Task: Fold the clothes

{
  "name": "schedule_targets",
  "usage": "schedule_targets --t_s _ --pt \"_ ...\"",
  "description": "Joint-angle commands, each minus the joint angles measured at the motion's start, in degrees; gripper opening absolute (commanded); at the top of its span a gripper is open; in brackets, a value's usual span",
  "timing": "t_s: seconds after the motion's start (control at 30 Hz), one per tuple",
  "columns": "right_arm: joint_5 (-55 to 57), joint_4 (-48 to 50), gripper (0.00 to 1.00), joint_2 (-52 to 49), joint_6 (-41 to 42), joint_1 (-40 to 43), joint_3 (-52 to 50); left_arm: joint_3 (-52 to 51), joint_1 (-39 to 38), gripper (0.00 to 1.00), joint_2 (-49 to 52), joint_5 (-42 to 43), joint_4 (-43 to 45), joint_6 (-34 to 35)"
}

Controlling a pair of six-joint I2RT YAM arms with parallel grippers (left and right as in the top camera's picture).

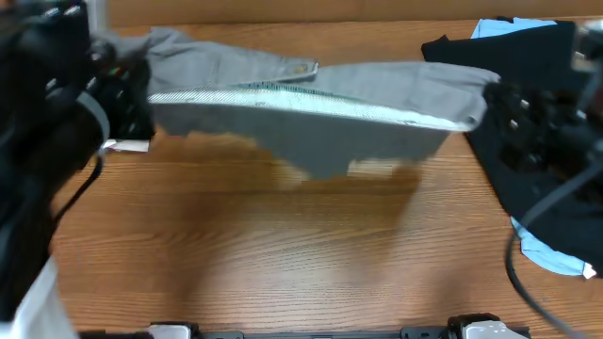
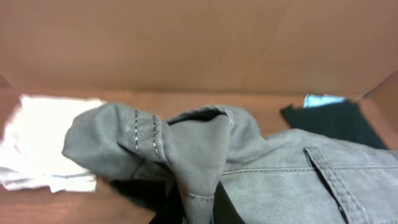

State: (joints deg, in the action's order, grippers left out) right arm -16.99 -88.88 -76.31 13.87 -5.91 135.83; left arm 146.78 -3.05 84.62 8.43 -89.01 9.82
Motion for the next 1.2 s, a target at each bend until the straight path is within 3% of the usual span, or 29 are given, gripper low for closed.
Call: schedule_targets --t_s 0.0,0.13,0.27,0.53,0.9,1.0,1.1,1.17 --pt "13.0 -2.0 0.04 2.3 -0.6 2.6 6.4 3.1 1.6 0.04 -3.9 -14.1 -0.3 -2.2" --pt "14.2 -5.9 0.04 3.3 -0.6 2.6 10.3 3.1 1.6 0.04 -6.8 -21.3 -2.9 -1.2" --pt "14.4 -8.2 0.04 3.5 -0.6 2.6 9.0 2.4 1.6 0.04 -6.0 -22.4 -7.8 0.7" --pt "14.3 -8.1 0.04 0.3 -0.6 2.6 -0.8 -8.5 1.6 0.04 -1.3 -18.6 -7.5 2.0" --pt "0.1 -1.2 0.06 -6.8 -5.6 2.6 -14.8 -9.0 1.5 0.04 5.2 -10.8 0.3 1.0" --pt "-6.6 2.7 0.19 -8.2 -8.4 2.4 -19.0 -9.0 1.5 0.04 4.9 -8.7 3.1 0.4" --pt "-11.2 7.5 0.45 -8.9 -9.5 1.0 -23.4 -9.0 1.5 0.04 4.7 -5.9 5.7 0.4" --pt "-11.8 10.4 0.56 -8.9 -9.4 -0.5 -26.1 -9.0 1.5 0.04 4.7 -4.1 7.4 0.4"
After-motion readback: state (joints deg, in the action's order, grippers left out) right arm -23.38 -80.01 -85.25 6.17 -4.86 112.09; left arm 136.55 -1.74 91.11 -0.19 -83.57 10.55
